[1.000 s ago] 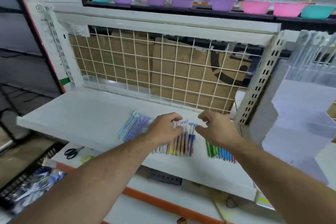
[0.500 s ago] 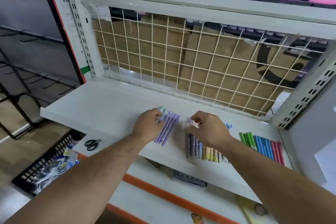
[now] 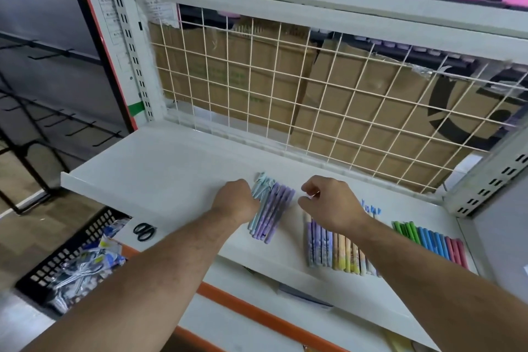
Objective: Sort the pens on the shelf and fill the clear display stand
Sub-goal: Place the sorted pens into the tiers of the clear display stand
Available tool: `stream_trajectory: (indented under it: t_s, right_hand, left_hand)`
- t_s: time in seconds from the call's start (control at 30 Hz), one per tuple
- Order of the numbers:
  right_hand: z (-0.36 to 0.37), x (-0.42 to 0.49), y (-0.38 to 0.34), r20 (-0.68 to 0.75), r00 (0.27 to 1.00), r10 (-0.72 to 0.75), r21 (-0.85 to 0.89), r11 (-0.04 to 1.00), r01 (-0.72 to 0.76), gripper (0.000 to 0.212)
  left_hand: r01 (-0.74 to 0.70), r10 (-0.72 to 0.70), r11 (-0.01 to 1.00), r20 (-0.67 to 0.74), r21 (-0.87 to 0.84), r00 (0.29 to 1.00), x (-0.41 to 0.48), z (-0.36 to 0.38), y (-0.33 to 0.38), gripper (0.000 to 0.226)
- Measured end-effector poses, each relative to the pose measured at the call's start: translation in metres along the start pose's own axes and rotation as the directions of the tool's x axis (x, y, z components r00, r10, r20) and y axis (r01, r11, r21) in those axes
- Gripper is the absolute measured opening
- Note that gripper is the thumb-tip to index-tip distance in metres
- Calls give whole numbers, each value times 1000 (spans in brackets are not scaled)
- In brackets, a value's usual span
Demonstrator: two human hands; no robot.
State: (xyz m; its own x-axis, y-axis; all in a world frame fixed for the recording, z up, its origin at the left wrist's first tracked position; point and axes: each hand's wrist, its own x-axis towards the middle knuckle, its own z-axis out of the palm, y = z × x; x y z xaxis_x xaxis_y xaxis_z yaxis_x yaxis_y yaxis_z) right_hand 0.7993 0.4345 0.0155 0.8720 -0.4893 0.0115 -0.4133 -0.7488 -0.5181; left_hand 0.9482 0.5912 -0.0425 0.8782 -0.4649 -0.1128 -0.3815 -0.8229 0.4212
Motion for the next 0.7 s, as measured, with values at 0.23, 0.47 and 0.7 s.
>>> stream_trajectory:
  t_s: [0.23,0.47,0.7]
  right_hand:
    - [-6,0,7,-21,1000,15,-1,1000,-15,24]
    - [-18,-9,14,-37,999,24,14,1000,-24,14]
    - [-36,-26,21,-49,998,48,82,996,-44,15]
  left_hand:
    - [-6,4,990,15,138,1000,3,8,6,12]
    - [15,-19,989,26,148,999,1,7,13,22]
    - [22,-25,930,-3,-367,1000,-11,-16,53,12]
